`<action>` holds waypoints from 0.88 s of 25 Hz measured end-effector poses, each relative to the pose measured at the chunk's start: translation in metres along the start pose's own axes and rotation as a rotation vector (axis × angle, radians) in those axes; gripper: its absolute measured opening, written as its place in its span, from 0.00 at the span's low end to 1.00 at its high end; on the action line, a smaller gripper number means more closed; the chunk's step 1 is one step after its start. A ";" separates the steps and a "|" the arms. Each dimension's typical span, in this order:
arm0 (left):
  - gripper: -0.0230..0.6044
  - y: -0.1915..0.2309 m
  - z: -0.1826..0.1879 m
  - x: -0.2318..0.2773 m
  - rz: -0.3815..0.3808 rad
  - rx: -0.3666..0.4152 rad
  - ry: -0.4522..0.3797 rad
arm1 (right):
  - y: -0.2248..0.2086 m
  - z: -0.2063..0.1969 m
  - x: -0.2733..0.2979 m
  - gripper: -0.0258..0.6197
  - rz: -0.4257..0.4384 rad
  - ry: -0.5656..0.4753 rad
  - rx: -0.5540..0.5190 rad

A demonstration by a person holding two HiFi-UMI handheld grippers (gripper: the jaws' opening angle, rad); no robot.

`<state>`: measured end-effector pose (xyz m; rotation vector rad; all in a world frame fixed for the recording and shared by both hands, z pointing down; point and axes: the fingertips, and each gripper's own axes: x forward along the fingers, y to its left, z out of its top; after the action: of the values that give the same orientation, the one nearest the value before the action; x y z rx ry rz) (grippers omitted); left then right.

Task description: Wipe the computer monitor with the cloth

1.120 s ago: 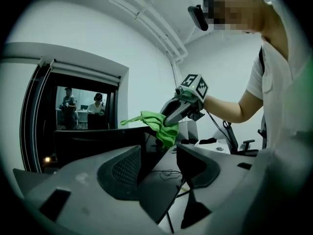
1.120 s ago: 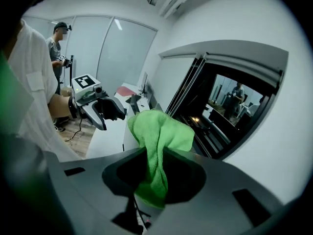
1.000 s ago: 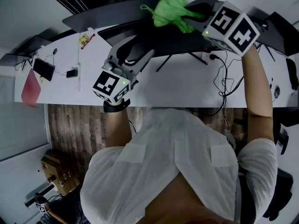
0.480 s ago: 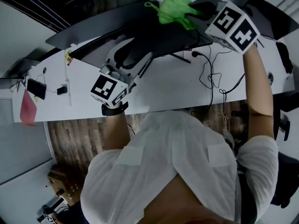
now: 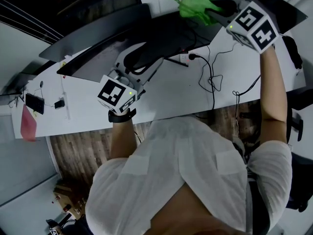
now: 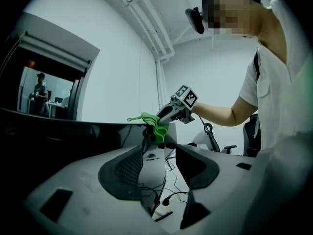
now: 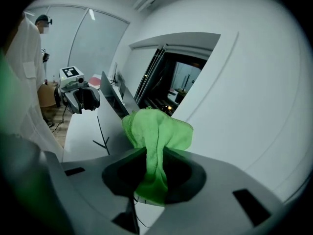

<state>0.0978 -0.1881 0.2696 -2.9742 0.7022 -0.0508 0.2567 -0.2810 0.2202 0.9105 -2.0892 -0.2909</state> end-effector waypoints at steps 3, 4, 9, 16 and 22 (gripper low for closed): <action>0.37 -0.004 0.000 0.011 -0.010 -0.001 -0.003 | -0.017 -0.019 -0.007 0.20 -0.025 0.009 0.012; 0.37 -0.005 0.000 0.014 -0.013 -0.001 -0.003 | -0.021 -0.024 -0.009 0.20 -0.032 0.012 0.017; 0.37 -0.009 0.002 0.028 -0.026 0.000 -0.010 | -0.045 -0.053 -0.021 0.20 -0.083 0.025 0.041; 0.37 -0.014 -0.001 0.044 -0.052 -0.004 -0.004 | -0.074 -0.095 -0.036 0.20 -0.153 -0.060 0.188; 0.37 -0.020 -0.002 0.056 -0.075 -0.012 -0.006 | -0.075 -0.109 -0.035 0.20 -0.048 -0.506 0.529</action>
<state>0.1567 -0.1954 0.2742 -3.0101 0.5922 -0.0431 0.3915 -0.2985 0.2325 1.2987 -2.6813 0.0224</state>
